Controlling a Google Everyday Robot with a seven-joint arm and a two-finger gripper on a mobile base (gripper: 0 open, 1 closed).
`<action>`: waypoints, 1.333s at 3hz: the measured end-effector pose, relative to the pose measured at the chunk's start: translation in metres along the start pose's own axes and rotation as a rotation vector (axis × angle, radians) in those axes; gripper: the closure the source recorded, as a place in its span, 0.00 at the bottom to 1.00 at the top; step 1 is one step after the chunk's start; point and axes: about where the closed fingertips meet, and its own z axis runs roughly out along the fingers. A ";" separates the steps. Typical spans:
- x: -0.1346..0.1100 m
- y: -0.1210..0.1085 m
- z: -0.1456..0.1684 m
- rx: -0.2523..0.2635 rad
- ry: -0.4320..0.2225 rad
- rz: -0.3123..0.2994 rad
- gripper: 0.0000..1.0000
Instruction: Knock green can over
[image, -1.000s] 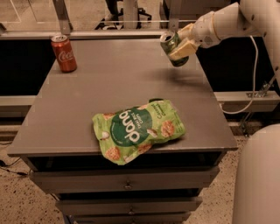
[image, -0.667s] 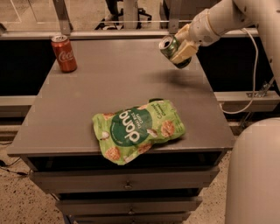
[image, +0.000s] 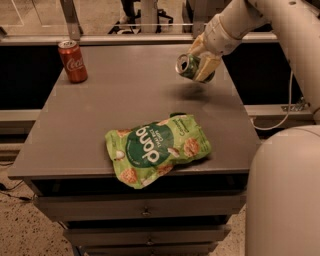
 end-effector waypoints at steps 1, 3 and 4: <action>-0.009 0.015 0.012 -0.094 0.039 -0.135 1.00; -0.024 0.037 0.032 -0.224 0.070 -0.307 0.58; -0.029 0.046 0.040 -0.278 0.075 -0.373 0.35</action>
Offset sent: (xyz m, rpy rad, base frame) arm -0.0399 0.0254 -0.0307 -0.2863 0.0358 0.3408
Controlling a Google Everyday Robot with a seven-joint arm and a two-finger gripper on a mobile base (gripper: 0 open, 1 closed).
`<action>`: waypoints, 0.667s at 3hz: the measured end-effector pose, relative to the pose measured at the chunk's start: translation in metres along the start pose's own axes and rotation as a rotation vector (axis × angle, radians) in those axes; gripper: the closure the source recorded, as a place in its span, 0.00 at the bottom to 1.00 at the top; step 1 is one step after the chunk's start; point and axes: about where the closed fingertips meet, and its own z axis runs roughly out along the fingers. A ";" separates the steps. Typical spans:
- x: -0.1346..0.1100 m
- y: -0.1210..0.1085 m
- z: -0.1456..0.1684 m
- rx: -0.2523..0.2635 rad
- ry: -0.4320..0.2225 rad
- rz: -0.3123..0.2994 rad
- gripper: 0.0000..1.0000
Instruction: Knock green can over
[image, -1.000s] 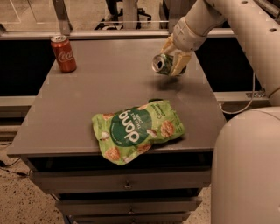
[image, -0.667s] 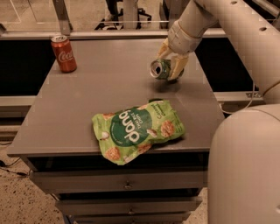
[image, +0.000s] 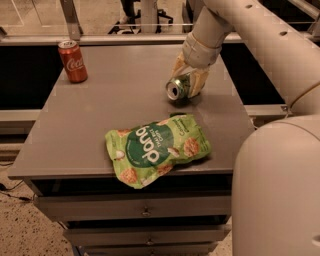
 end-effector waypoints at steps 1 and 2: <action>-0.005 0.004 0.007 -0.054 0.013 -0.064 0.12; -0.007 0.007 0.010 -0.094 0.031 -0.109 0.00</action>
Offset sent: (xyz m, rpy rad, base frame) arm -0.0211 -0.0020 -0.0076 -0.1469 0.0483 0.1502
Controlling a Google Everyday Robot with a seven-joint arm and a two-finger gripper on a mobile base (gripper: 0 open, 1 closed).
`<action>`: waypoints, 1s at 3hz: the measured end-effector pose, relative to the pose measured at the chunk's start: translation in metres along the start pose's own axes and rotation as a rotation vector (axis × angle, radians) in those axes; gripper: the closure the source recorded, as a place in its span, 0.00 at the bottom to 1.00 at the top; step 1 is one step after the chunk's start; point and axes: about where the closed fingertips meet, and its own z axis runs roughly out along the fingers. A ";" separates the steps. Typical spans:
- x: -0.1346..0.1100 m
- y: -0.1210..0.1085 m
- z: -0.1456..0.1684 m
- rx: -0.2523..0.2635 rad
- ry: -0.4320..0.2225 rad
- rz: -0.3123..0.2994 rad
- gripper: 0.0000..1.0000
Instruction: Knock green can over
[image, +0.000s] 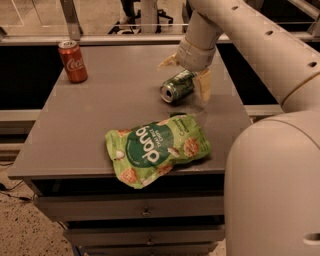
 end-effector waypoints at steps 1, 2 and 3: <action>0.001 0.001 0.000 -0.015 0.012 -0.016 0.00; 0.002 0.003 0.001 -0.024 0.021 -0.025 0.00; 0.002 0.004 0.001 -0.032 0.029 -0.034 0.00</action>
Offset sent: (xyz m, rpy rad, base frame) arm -0.0125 -0.0126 0.0035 -0.0684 0.0235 0.0363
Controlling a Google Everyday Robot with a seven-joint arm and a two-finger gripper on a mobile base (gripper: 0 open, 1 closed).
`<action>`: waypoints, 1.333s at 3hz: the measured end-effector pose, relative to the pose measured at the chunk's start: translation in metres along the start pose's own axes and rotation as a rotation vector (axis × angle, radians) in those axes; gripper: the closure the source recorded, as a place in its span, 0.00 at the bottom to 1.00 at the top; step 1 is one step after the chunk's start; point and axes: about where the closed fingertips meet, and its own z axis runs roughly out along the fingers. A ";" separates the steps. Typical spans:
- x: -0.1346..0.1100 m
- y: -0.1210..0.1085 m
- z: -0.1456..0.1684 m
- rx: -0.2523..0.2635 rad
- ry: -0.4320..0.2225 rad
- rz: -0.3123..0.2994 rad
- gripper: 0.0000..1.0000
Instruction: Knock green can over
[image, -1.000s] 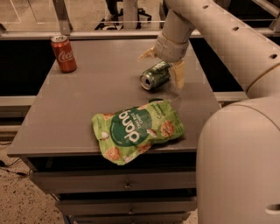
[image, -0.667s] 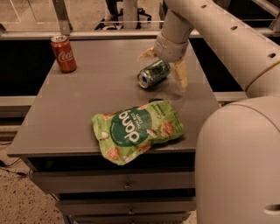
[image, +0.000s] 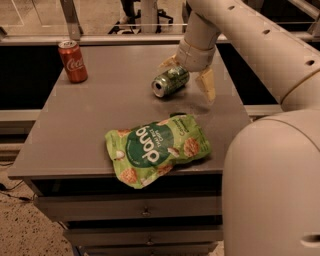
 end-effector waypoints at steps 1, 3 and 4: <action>0.000 0.002 0.001 -0.011 0.009 -0.013 0.00; -0.001 0.004 0.004 -0.024 0.015 -0.029 0.00; 0.004 0.001 -0.004 0.022 0.011 0.007 0.00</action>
Offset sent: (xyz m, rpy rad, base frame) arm -0.0162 -0.0078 -0.0004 -0.0559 0.0319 0.0405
